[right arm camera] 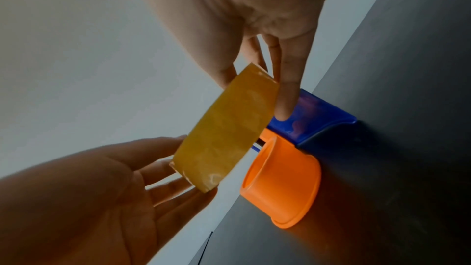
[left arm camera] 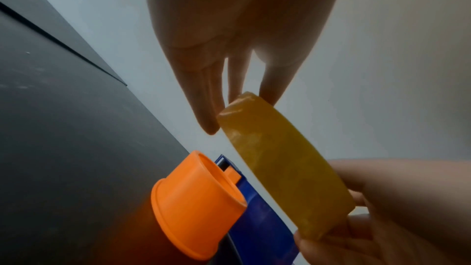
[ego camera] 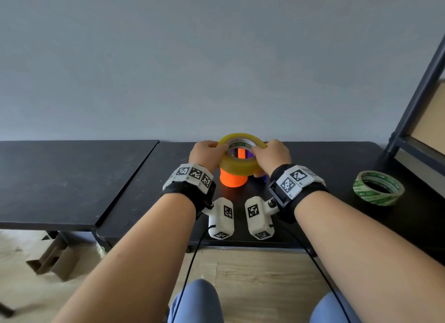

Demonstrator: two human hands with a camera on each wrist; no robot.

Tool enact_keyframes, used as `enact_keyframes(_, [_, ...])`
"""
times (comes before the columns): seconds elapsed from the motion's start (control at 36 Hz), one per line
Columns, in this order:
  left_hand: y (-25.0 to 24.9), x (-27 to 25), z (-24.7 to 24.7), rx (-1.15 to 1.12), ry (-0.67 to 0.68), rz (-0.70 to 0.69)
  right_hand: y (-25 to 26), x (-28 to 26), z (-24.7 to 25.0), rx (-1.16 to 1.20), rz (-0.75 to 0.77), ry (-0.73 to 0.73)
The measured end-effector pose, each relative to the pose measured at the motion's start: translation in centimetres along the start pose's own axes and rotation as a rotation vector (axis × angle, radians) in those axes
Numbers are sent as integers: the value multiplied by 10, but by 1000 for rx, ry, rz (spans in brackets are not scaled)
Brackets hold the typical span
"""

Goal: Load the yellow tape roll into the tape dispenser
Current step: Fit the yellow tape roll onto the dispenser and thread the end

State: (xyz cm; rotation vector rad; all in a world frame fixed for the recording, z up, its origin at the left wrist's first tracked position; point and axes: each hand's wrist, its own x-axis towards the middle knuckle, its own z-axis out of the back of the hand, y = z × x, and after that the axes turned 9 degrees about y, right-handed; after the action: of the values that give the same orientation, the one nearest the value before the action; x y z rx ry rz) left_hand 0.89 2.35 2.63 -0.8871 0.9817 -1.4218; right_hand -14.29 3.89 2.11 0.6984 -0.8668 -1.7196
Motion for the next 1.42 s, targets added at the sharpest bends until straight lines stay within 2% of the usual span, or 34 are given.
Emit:
enact_keyframes(0.19, [8,13,4,87,14,31,3,2,-6,-82,-14,127])
enact_keyframes(0.33, [12,20,1,95,19,90,2,-2,-7,-173,16,121])
enact_keyframes(0.5, [16,26,-3,108,44,91,3,-8,-3,-345,44,143])
enact_keyframes(0.86, [40,37,-13,287,199,144,-7,-2,-14,-520,44,166])
enact_keyframes(0.94, [37,31,-13,298,180,125,-7,-1,-12,-535,76,148])
enact_keyframes(1.08, [39,33,-13,281,97,116,-7,0,-13,-511,212,125])
enact_keyframes(1.28, [44,32,-5,324,51,144,-5,-8,-20,-488,281,278])
enact_keyframes(1.42, [46,26,3,321,108,147,-3,-12,-28,-568,294,378])
